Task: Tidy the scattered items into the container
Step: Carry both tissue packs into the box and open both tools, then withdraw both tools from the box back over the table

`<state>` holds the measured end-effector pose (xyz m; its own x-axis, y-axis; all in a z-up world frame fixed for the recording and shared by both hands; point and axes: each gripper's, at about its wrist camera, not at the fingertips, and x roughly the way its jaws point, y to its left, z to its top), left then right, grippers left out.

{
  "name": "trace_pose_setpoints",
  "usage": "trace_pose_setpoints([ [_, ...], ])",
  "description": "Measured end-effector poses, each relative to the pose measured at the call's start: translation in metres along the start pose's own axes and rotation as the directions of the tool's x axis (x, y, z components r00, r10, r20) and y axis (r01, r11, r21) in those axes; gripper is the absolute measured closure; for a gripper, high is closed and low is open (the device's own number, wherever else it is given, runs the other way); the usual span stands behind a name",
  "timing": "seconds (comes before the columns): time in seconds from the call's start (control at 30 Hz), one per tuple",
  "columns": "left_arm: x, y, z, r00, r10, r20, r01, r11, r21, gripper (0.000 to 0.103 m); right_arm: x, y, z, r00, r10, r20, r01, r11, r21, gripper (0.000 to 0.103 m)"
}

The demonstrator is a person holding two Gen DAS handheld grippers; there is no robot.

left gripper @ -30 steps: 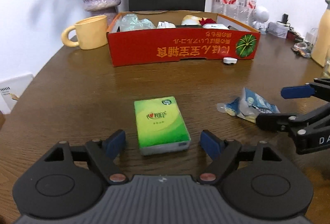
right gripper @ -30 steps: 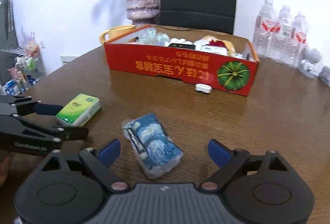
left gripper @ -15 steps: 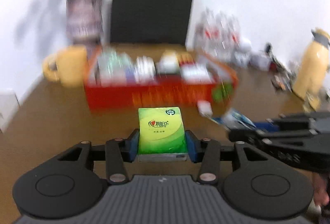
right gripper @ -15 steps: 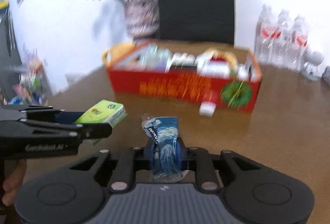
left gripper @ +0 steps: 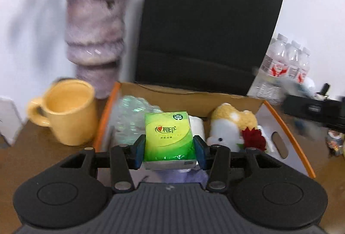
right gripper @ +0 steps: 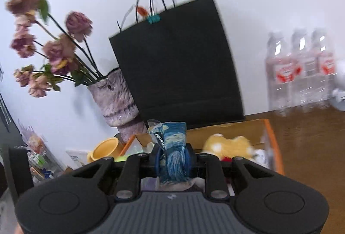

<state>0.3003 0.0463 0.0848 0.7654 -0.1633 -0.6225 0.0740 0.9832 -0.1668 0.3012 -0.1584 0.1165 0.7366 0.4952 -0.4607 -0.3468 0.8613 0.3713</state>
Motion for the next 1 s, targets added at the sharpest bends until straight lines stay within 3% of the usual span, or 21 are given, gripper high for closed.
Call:
trace_pose_setpoints([
  [0.13,0.02,-0.013,0.005,0.999,0.046,0.002,-0.046,0.995,0.092,0.055,0.049,-0.003,0.001,0.998,-0.018,-0.062,0.019,1.0,0.016,0.082],
  [0.17,0.024,-0.016,0.003,0.999,0.048,-0.003,-0.047,0.991,0.122,0.054,0.059,-0.006,-0.001,0.997,-0.02,-0.074,0.022,0.999,0.025,0.077],
  [0.2,0.027,-0.015,0.001,0.999,0.049,-0.009,-0.048,0.99,0.132,0.047,0.068,-0.008,-0.002,0.996,-0.022,-0.086,0.025,0.999,0.035,0.074],
  [0.23,0.03,-0.013,-0.001,0.998,0.053,-0.015,-0.05,0.99,0.134,0.034,0.075,-0.011,-0.004,0.995,-0.023,-0.099,0.027,0.999,0.044,0.059],
  [0.27,0.031,-0.011,-0.002,0.998,0.058,-0.019,-0.055,0.99,0.127,0.029,0.082,-0.013,-0.006,0.993,-0.023,-0.113,0.03,0.998,0.053,0.035],
  [0.3,0.029,-0.007,-0.001,0.998,0.062,-0.014,-0.06,0.992,0.11,0.026,0.088,-0.015,-0.008,0.992,-0.024,-0.126,0.032,0.998,0.062,0.026],
  [0.37,0.018,-0.001,0.003,0.999,0.034,0.011,-0.035,0.996,0.085,0.021,0.09,-0.017,-0.008,0.99,-0.024,-0.142,0.034,0.997,0.066,0.019],
  [0.47,-0.001,0.002,0.008,0.998,0.016,0.056,-0.02,0.997,0.073,0.001,0.079,-0.021,-0.005,0.989,-0.028,-0.148,0.032,0.999,0.029,0.008],
  [0.57,-0.011,0.001,0.009,0.998,0.025,0.06,-0.03,0.996,0.088,0.0,0.064,-0.027,0.0,0.98,-0.108,-0.167,0.11,0.994,0.002,0.002],
  [0.7,0.005,0.001,0.007,0.996,0.071,-0.05,-0.066,0.993,0.093,0.0,0.059,-0.034,-0.002,0.921,-0.278,-0.271,0.276,0.96,-0.047,0.0],
  [0.77,0.014,0.001,0.007,0.988,0.115,-0.107,-0.106,0.99,0.088,0.0,0.06,-0.04,-0.005,0.888,-0.319,-0.331,0.328,0.944,-0.033,0.0],
  [0.9,0.014,-0.003,0.005,0.98,0.152,-0.125,-0.137,0.983,0.12,0.0,0.071,-0.04,-0.009,0.833,-0.335,-0.44,0.331,0.939,-0.088,0.0],
  [1.0,0.008,-0.006,0.007,0.985,0.12,-0.122,-0.106,0.988,0.115,0.0,0.071,-0.031,-0.012,0.819,-0.36,-0.447,0.341,0.932,-0.127,0.0],
])
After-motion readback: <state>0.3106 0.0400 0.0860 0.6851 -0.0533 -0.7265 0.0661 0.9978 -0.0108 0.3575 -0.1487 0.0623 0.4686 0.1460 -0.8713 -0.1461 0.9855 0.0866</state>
